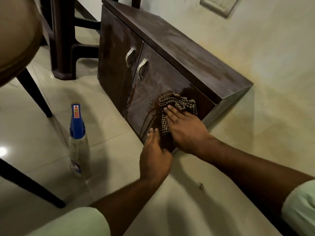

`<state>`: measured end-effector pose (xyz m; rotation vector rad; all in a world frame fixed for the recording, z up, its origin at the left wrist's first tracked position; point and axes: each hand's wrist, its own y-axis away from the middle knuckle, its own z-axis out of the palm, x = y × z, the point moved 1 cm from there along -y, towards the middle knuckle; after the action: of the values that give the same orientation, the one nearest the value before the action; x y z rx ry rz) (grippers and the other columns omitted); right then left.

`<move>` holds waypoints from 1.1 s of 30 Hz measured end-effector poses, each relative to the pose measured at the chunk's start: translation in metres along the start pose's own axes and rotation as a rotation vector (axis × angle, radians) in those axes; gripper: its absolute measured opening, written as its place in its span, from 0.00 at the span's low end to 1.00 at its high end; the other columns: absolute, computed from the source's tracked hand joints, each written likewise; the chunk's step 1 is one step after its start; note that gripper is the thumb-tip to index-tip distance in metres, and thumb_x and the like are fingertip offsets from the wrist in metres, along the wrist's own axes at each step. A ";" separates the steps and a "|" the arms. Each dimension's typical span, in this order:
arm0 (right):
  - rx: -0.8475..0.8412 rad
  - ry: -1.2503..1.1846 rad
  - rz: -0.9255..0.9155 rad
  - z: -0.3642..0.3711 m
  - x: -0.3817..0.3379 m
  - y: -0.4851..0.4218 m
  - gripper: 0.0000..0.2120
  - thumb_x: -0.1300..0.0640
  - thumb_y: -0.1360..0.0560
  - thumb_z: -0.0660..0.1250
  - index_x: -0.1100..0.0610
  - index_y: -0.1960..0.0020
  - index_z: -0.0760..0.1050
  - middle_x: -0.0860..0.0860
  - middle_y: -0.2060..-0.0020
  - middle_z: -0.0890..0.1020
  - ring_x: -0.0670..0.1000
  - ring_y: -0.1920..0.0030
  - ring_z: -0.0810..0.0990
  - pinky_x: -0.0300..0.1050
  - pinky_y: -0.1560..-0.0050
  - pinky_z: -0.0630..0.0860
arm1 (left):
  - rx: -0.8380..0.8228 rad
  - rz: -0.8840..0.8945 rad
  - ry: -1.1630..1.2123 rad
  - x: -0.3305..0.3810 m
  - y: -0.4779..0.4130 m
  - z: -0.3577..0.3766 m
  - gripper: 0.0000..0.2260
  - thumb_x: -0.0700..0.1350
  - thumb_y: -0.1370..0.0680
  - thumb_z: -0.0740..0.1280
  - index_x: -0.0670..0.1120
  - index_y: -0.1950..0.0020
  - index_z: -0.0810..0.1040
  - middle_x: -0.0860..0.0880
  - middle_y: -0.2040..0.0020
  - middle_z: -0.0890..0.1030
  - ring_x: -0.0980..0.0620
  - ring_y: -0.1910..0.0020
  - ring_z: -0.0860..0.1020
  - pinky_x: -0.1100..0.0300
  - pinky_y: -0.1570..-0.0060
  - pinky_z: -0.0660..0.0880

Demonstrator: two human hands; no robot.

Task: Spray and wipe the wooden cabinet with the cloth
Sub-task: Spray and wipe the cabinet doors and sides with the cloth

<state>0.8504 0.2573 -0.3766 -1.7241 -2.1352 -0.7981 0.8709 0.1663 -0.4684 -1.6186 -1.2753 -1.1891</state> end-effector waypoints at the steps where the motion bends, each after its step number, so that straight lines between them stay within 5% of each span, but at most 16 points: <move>1: -0.005 0.037 -0.044 -0.001 0.004 0.002 0.27 0.54 0.20 0.51 0.64 0.24 0.54 0.58 0.23 0.50 0.53 0.22 0.45 0.48 0.25 0.49 | -0.023 0.006 -0.003 0.002 0.004 0.011 0.30 0.36 0.25 0.62 0.46 0.23 0.60 0.49 0.23 0.59 0.53 0.24 0.57 0.59 0.27 0.58; 6: -0.065 0.155 -0.190 -0.013 0.014 0.010 0.27 0.50 0.20 0.51 0.62 0.25 0.58 0.57 0.23 0.53 0.53 0.22 0.48 0.48 0.25 0.44 | -0.039 -0.056 0.074 0.023 0.006 0.044 0.33 0.38 0.26 0.62 0.46 0.22 0.56 0.49 0.22 0.57 0.53 0.24 0.57 0.59 0.28 0.58; 13: 0.082 0.207 -0.080 -0.030 0.042 0.005 0.34 0.49 0.25 0.38 0.64 0.24 0.55 0.60 0.24 0.53 0.56 0.23 0.48 0.52 0.24 0.44 | -0.020 -0.028 0.098 0.037 -0.012 0.062 0.36 0.39 0.28 0.63 0.47 0.22 0.54 0.50 0.21 0.55 0.50 0.28 0.65 0.60 0.36 0.65; 15: 0.060 0.192 -0.074 -0.022 0.036 0.002 0.36 0.48 0.27 0.35 0.65 0.25 0.56 0.60 0.24 0.54 0.57 0.23 0.49 0.53 0.23 0.47 | 0.008 -0.041 0.093 0.036 -0.011 0.063 0.35 0.39 0.29 0.64 0.47 0.23 0.58 0.48 0.23 0.62 0.47 0.32 0.70 0.59 0.40 0.68; 20: -0.045 0.177 -0.171 -0.012 0.023 -0.007 0.29 0.50 0.21 0.49 0.63 0.23 0.52 0.58 0.23 0.48 0.54 0.22 0.44 0.49 0.25 0.46 | 0.011 -0.032 0.042 0.027 -0.010 0.061 0.19 0.39 0.29 0.65 0.42 0.38 0.75 0.43 0.43 0.78 0.44 0.43 0.76 0.58 0.46 0.70; 24: 0.021 0.164 -0.086 -0.025 0.028 -0.007 0.29 0.50 0.21 0.50 0.62 0.23 0.53 0.57 0.22 0.49 0.53 0.22 0.44 0.47 0.26 0.40 | -0.054 0.128 0.037 0.013 -0.013 0.064 0.31 0.42 0.29 0.63 0.45 0.25 0.63 0.46 0.27 0.66 0.46 0.31 0.68 0.59 0.37 0.67; 27: 0.138 0.176 0.009 -0.039 0.037 -0.011 0.30 0.50 0.22 0.45 0.62 0.23 0.50 0.57 0.23 0.49 0.53 0.22 0.43 0.48 0.28 0.34 | 0.004 0.135 0.174 0.004 -0.016 0.065 0.29 0.49 0.24 0.57 0.49 0.22 0.56 0.51 0.22 0.56 0.53 0.24 0.56 0.64 0.31 0.56; 30: 0.118 0.177 0.015 -0.038 0.036 -0.011 0.32 0.50 0.24 0.43 0.63 0.23 0.49 0.58 0.23 0.47 0.54 0.22 0.42 0.50 0.26 0.36 | 0.071 0.001 0.291 0.005 -0.021 0.066 0.25 0.54 0.19 0.55 0.51 0.23 0.57 0.52 0.22 0.56 0.54 0.24 0.56 0.67 0.35 0.54; 33: 0.045 0.123 -0.017 -0.023 0.027 -0.011 0.31 0.49 0.21 0.50 0.65 0.24 0.49 0.59 0.23 0.45 0.55 0.22 0.43 0.51 0.25 0.45 | -0.033 -0.052 0.307 -0.002 -0.026 0.078 0.30 0.53 0.20 0.60 0.52 0.22 0.51 0.53 0.21 0.54 0.53 0.25 0.59 0.62 0.33 0.59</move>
<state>0.8302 0.2646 -0.3460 -1.5939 -2.0732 -0.8321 0.8623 0.2441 -0.4930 -1.3684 -1.1110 -1.4348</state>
